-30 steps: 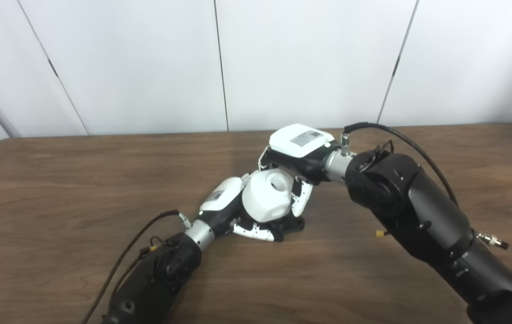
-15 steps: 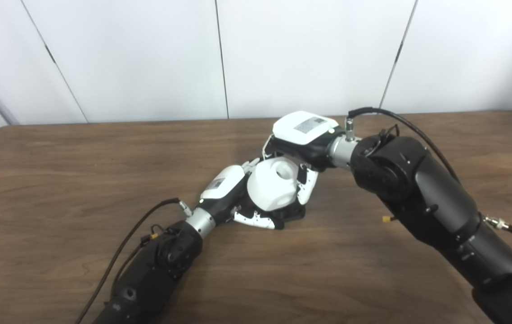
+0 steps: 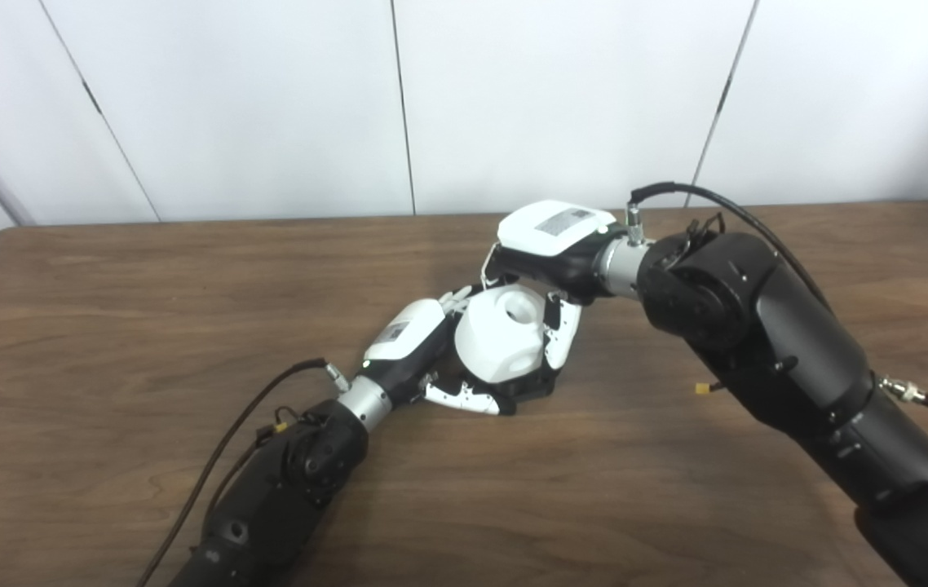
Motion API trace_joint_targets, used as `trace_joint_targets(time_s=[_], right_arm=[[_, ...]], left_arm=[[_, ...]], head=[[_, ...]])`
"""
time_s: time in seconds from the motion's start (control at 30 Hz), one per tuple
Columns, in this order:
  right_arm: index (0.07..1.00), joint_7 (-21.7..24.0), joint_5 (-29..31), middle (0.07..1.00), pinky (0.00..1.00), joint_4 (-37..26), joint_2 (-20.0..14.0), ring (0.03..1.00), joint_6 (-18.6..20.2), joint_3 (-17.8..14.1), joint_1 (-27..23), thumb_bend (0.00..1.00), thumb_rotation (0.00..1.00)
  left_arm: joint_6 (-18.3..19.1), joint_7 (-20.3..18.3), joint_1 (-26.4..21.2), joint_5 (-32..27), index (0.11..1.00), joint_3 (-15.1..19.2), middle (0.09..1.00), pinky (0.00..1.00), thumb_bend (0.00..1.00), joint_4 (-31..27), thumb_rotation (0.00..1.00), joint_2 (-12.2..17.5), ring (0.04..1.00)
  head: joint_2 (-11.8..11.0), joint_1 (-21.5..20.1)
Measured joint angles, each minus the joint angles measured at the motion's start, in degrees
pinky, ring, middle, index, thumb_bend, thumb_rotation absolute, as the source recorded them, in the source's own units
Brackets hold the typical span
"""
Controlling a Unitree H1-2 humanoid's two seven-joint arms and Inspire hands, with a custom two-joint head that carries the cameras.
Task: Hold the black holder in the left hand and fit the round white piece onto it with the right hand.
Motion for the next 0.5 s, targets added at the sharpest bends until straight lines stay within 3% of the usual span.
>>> trace_joint_targets(time_s=[0.5], right_arm=[[0.483,6.7,-0.1,0.681,0.67,2.3,0.0,0.737,-0.7,1.5,-5.8,0.52,0.14]], left_arm=[[0.0,0.1,0.0,0.1,0.481,-0.1,0.938,1.00,0.52,0.0,0.06,0.0,1.000]], head=[[0.3,0.3]])
